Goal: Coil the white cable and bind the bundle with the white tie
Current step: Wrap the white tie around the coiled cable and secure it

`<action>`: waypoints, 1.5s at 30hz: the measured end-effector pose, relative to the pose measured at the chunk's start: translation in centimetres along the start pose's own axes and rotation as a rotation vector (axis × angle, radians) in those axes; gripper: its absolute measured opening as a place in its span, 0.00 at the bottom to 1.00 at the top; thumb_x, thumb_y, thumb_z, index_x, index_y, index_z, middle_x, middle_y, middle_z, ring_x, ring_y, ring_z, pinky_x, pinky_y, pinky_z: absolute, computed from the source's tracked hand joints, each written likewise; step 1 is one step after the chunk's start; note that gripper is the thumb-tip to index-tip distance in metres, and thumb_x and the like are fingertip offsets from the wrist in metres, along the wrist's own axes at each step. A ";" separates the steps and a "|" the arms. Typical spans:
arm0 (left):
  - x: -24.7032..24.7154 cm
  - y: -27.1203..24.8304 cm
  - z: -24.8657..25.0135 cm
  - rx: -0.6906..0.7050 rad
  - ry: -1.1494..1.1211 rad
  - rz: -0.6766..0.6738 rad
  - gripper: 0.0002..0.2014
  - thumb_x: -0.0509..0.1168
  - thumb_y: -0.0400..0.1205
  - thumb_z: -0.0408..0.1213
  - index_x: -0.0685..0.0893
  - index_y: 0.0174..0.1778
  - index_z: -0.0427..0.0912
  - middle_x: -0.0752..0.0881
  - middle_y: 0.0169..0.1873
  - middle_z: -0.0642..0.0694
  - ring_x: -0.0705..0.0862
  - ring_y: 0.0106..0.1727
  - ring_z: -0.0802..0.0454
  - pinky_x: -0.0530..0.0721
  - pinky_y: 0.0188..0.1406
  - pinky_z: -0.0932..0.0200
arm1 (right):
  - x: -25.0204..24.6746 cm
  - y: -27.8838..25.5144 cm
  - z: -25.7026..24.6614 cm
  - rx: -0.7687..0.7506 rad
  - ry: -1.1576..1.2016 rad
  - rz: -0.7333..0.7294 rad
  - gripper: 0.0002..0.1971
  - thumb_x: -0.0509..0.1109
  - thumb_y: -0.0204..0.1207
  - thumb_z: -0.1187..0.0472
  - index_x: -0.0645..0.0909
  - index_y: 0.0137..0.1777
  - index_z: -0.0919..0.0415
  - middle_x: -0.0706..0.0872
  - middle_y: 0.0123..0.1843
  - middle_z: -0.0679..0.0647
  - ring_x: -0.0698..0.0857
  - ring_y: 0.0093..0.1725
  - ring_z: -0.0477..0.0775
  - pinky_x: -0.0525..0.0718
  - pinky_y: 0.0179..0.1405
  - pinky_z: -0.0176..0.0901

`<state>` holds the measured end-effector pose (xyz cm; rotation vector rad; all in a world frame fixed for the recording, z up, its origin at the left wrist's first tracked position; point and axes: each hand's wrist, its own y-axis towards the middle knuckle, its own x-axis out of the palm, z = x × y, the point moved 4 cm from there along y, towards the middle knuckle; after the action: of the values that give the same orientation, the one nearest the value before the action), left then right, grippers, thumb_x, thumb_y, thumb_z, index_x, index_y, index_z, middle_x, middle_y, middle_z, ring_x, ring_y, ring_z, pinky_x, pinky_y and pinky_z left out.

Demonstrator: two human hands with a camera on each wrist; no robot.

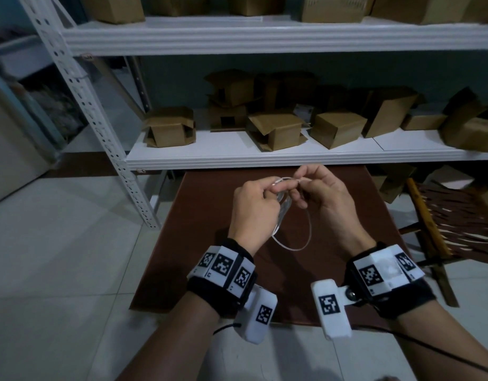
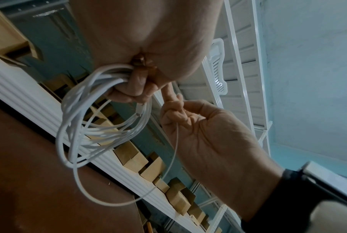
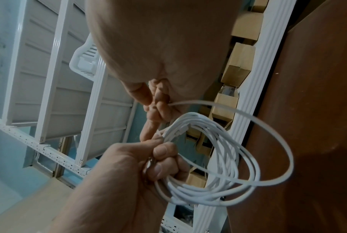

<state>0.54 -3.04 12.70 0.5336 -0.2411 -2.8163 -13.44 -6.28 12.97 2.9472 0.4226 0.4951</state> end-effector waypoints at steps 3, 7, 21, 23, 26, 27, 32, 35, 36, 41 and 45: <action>-0.3 0.3 0.0 0.007 0.038 0.010 0.21 0.61 0.88 0.30 0.96 0.56 0.57 0.95 0.46 0.61 0.90 0.51 0.63 0.86 0.52 0.64 | -0.3 0.0 -0.2 -0.008 -0.045 -0.004 0.10 0.58 0.87 0.80 0.77 0.57 0.68 0.88 0.40 0.64 0.84 0.36 0.48 0.82 0.38 0.34; -1.2 0.8 -0.2 0.015 0.103 0.061 0.17 0.61 0.88 0.32 0.95 0.59 0.51 0.95 0.48 0.57 0.91 0.53 0.60 0.88 0.55 0.60 | -0.7 -0.3 -0.3 -0.060 -0.236 0.034 0.05 0.71 0.83 0.77 0.82 0.53 0.70 0.90 0.53 0.73 0.86 0.50 0.61 0.85 0.53 0.47; -1.4 0.3 0.5 0.028 0.219 0.061 0.14 0.62 0.90 0.31 0.94 0.57 0.42 0.95 0.51 0.45 0.90 0.55 0.47 0.87 0.60 0.50 | -1.0 -0.6 -0.9 -0.239 -0.510 -0.047 0.05 0.83 0.74 0.73 0.91 0.46 0.69 0.93 0.43 0.64 0.88 0.43 0.56 0.87 0.50 0.42; -1.1 0.4 0.1 0.047 0.253 0.038 0.13 0.61 0.89 0.32 0.93 0.51 0.43 0.93 0.44 0.47 0.89 0.49 0.46 0.87 0.54 0.43 | -0.9 -0.6 -0.7 -0.260 -0.527 -0.074 0.04 0.82 0.75 0.75 0.90 0.45 0.68 0.92 0.43 0.65 0.88 0.44 0.66 0.86 0.50 0.50; -0.8 0.5 -0.2 0.054 0.269 0.001 0.14 0.61 0.89 0.32 0.92 0.49 0.45 0.91 0.41 0.49 0.88 0.45 0.48 0.86 0.50 0.42 | -0.8 -0.4 -0.2 -0.290 -0.563 -0.126 0.06 0.80 0.75 0.75 0.88 0.43 0.66 0.90 0.43 0.62 0.87 0.46 0.68 0.85 0.51 0.55; -0.7 0.5 -0.2 0.060 0.281 -0.020 0.14 0.60 0.88 0.32 0.92 0.48 0.46 0.91 0.40 0.49 0.87 0.45 0.48 0.86 0.49 0.41 | -0.8 -0.4 -0.1 -0.290 -0.570 -0.141 0.06 0.79 0.74 0.75 0.88 0.43 0.65 0.90 0.43 0.61 0.86 0.46 0.68 0.84 0.51 0.54; -0.7 0.6 -0.5 0.087 0.357 -0.113 0.13 0.62 0.88 0.33 0.93 0.52 0.48 0.92 0.42 0.47 0.88 0.47 0.46 0.87 0.51 0.43 | -0.8 -0.3 -0.2 -0.269 -0.610 -0.174 0.07 0.75 0.75 0.74 0.85 0.41 0.62 0.86 0.42 0.54 0.84 0.45 0.59 0.81 0.50 0.42; -0.8 0.6 -0.6 0.094 0.381 -0.147 0.14 0.62 0.88 0.34 0.94 0.55 0.50 0.92 0.42 0.48 0.89 0.47 0.47 0.86 0.50 0.49 | -0.9 -0.3 -0.1 -0.248 -0.653 -0.178 0.06 0.72 0.74 0.70 0.84 0.40 0.60 0.85 0.40 0.48 0.83 0.44 0.50 0.80 0.49 0.41; -0.8 0.6 -0.6 0.093 0.388 -0.156 0.15 0.62 0.88 0.34 0.94 0.54 0.51 0.92 0.41 0.49 0.89 0.46 0.48 0.86 0.49 0.50 | -0.9 -0.3 -0.1 -0.243 -0.664 -0.178 0.05 0.72 0.74 0.69 0.84 0.40 0.60 0.85 0.40 0.47 0.82 0.44 0.48 0.80 0.48 0.41; -0.6 0.6 -0.7 0.097 0.398 -0.179 0.16 0.61 0.86 0.31 0.93 0.51 0.51 0.91 0.37 0.48 0.87 0.41 0.49 0.87 0.45 0.45 | -0.6 -0.5 -0.1 -0.217 -0.647 -0.192 0.08 0.70 0.75 0.70 0.83 0.38 0.56 0.86 0.36 0.46 0.83 0.41 0.44 0.79 0.46 0.39; -0.3 0.5 -1.0 0.065 0.411 -0.201 0.17 0.60 0.86 0.30 0.94 0.56 0.49 0.93 0.43 0.47 0.90 0.48 0.48 0.88 0.50 0.55 | -0.4 -0.5 -0.2 -0.244 -0.623 -0.178 0.11 0.68 0.81 0.77 0.83 0.41 0.63 0.89 0.37 0.51 0.85 0.39 0.49 0.82 0.44 0.41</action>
<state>1.31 -3.54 12.01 1.1897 -0.2042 -2.8067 -14.01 -5.87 12.91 2.6044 0.4894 -0.3641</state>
